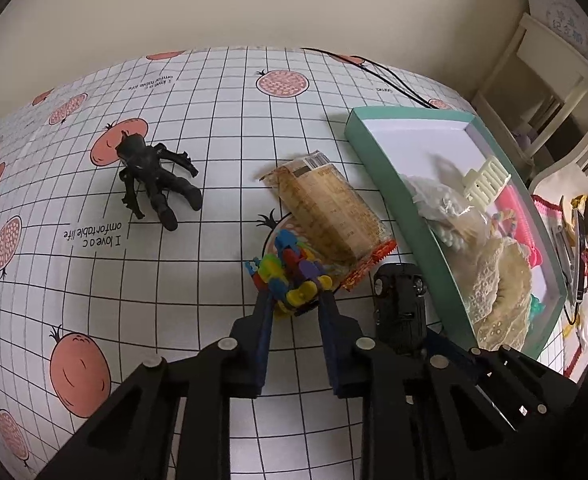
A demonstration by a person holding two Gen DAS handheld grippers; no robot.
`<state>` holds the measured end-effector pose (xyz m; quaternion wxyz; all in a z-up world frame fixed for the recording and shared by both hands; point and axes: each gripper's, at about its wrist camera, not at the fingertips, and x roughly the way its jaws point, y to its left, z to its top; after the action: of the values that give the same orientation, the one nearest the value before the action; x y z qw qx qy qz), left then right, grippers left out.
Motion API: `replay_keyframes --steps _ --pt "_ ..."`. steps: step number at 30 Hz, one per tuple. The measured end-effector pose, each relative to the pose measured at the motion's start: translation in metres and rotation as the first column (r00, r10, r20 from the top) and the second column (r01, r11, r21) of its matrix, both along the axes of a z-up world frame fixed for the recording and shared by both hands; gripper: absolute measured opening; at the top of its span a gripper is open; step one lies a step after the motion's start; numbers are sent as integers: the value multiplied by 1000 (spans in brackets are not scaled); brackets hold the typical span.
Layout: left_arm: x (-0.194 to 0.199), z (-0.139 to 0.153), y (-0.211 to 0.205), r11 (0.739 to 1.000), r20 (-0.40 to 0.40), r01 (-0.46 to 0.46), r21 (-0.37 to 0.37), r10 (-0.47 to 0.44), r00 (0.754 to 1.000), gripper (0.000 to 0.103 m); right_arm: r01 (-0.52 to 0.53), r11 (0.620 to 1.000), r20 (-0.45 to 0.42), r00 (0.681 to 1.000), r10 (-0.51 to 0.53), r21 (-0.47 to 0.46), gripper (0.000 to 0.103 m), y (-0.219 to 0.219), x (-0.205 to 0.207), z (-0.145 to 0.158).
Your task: Organize objects
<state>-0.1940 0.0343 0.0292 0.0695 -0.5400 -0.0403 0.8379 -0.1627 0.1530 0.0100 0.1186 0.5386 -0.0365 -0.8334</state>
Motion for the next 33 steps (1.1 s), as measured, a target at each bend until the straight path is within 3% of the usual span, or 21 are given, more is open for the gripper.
replay_keyframes --steps 4,16,23,25,27,33 --pt "0 2 -1 1000 -7 3 -12 -3 1000 11 -1 1000 11 1000 0 8 38 0 0 -2" --pt "7 5 1 999 -21 22 -23 -23 1000 9 -2 1000 26 1000 1 2 38 2 1 -1" --pt "8 14 -3 999 -39 1 40 1 999 10 -2 1000 27 1000 2 2 37 2 1 -2" --pt "7 16 -4 999 -46 -11 53 13 999 14 -4 1000 24 1000 4 4 37 1 1 -2" --pt "5 17 -4 998 -51 -23 64 27 998 30 -5 1000 23 1000 4 7 37 1 1 -2" --pt "-4 10 -3 994 -38 -83 72 86 996 41 -5 1000 23 1000 5 6 37 2 1 -1"
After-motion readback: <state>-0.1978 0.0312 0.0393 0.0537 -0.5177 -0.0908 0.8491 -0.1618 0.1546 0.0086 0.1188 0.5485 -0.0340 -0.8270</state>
